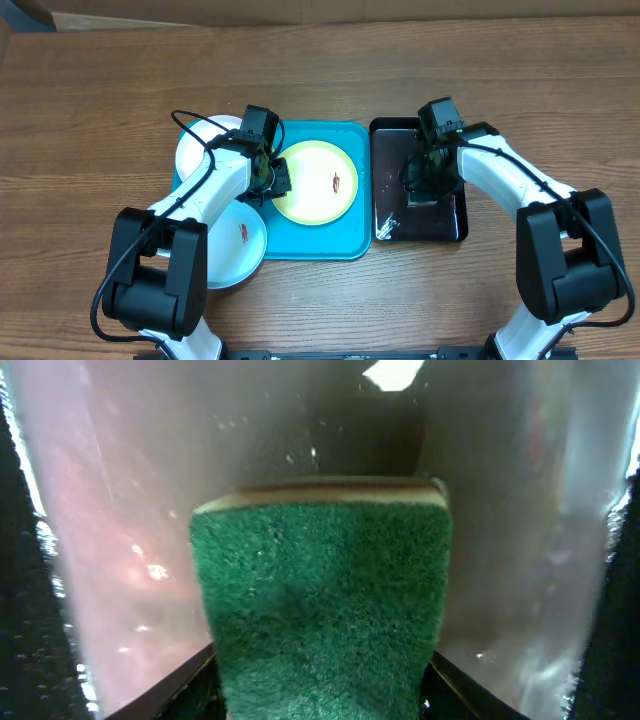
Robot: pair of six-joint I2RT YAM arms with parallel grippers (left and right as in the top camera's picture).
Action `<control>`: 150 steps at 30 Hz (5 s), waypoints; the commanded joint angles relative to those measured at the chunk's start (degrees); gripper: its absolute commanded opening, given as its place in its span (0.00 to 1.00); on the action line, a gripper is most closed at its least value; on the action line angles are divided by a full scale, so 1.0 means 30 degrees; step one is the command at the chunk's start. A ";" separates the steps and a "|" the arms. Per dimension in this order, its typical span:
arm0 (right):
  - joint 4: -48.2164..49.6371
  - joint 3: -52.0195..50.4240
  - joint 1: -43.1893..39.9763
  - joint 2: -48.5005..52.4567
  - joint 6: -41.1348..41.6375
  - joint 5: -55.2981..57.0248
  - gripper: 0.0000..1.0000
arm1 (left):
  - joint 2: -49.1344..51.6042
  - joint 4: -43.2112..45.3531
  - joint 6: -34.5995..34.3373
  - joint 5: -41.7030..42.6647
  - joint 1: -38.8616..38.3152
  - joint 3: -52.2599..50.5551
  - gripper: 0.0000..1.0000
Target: Clean dirty plates on tray and stack at the side
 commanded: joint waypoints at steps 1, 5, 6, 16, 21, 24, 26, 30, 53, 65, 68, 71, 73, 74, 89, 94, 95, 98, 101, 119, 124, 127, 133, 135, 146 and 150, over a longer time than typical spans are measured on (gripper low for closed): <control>0.0321 -0.0153 0.0095 -0.0189 0.0058 0.0029 0.45 | 0.0219 -0.0051 0.0299 0.0197 -0.0036 0.0262 0.27; 0.0342 -0.0029 0.0095 -0.0197 0.0051 0.0029 0.04 | 0.0219 -0.0095 0.0299 0.0197 -0.0036 0.0262 0.27; 0.0051 0.0197 0.0095 -0.0197 0.0051 0.0029 0.04 | 0.0219 -0.0124 0.0306 0.0197 -0.0036 0.0262 0.28; -0.3978 0.4014 0.0095 -0.0197 0.0051 0.0525 0.04 | 0.0219 -0.0262 0.0291 -0.0408 -0.0044 0.0262 0.23; -0.4911 0.4801 0.0095 -0.0197 -0.0022 0.0692 0.04 | 0.0219 -0.0255 0.0284 -0.0357 -0.0044 0.0262 0.18; -0.4991 0.4794 0.0095 -0.0197 -0.0022 0.0692 0.04 | 0.0226 -0.0255 0.0284 -0.0364 -0.0036 0.0262 0.17; -0.4983 0.4794 0.0095 -0.0197 -0.0029 0.0692 0.04 | 0.0226 -0.0255 0.0284 -0.0372 -0.0036 0.0262 0.15; -0.4976 0.4794 0.0095 -0.0197 -0.0095 0.0685 0.04 | 0.0226 -0.0255 0.0284 -0.0444 -0.0036 0.0240 0.15; -0.6761 0.6747 0.0204 -0.0197 -0.0087 0.0678 0.04 | 0.0350 -0.0342 0.0284 0.0007 0.0430 0.1115 0.14; -0.7198 0.6747 0.0204 -0.0197 -0.0714 0.0692 0.04 | 0.0364 -0.1406 0.0211 0.0787 -0.0153 0.0707 0.04; -0.7257 0.6747 0.0204 -0.0197 -0.0991 0.0758 0.04 | 0.0364 -0.1931 0.0211 0.1304 -0.0160 0.0707 0.06; -0.7235 0.6747 0.0204 -0.0197 -0.0984 0.0750 0.04 | 0.0357 -0.1719 0.0219 0.0933 -0.0080 0.0721 0.31; -0.7227 0.6747 0.0204 -0.0197 -0.0984 0.0750 0.04 | 0.0357 -0.1370 0.0219 0.0656 0.0022 0.0721 0.37; -0.7235 0.6747 0.0204 -0.0197 -0.0984 0.0750 0.04 | 0.0357 -0.1173 0.0211 0.0634 0.0022 0.0721 0.38; -0.7417 0.6739 0.0219 -0.0197 -0.0969 0.0743 0.04 | 0.0364 -0.0138 0.0066 -0.0561 -0.0787 0.0095 0.23; -0.7461 0.6739 0.0219 -0.0197 -0.0969 0.0736 0.04 | 0.0364 -0.0306 0.0058 -0.0787 -0.0787 0.0080 0.13; -0.7453 0.6739 0.0219 -0.0197 -0.0969 0.0736 0.04 | 0.0364 -0.0313 0.0066 -0.0794 -0.0787 0.0080 0.10; -0.7468 0.6739 0.0219 -0.0197 -0.0969 0.0736 0.04 | 0.0364 -0.0393 0.0066 -0.0794 -0.0787 0.0080 0.08; -0.7475 0.6739 0.0219 -0.0197 -0.0976 0.0743 0.04 | 0.0364 -0.0423 0.0080 -0.0838 -0.0787 0.0080 0.04; -0.8823 0.8437 0.1064 -0.0197 -0.0962 0.0743 0.04 | 0.0364 -0.1311 -0.1071 -0.0444 -0.0627 0.0080 0.04; -0.8422 0.8437 0.1858 -0.0197 -0.0364 0.1508 0.04 | 0.0364 -0.1166 -0.1071 -0.0291 -0.0627 0.0080 0.04; -0.8590 0.8437 0.2106 -0.0197 -0.0102 0.2346 0.04 | 0.0364 -0.1180 -0.1064 -0.0299 -0.0627 0.0080 0.04; -0.8801 0.8437 0.2492 -0.0197 0.1501 0.3920 0.04 | 0.0364 -0.1137 -0.1078 -0.0291 -0.0627 0.0080 0.04; -0.8655 0.8444 0.2565 -0.0197 0.1275 0.2550 0.04 | 0.0364 -0.1129 -0.1078 -0.0299 -0.0619 0.0080 0.04; -0.6477 0.8765 0.3213 -0.0197 0.0962 -0.2710 0.04 | 0.0364 -0.1239 -0.1297 -0.0291 -0.0627 0.0080 0.04; -0.5632 0.8765 0.4568 -0.0197 0.1151 -0.2608 0.04 | 0.0364 -0.1253 -0.1297 -0.0284 -0.0627 0.0080 0.04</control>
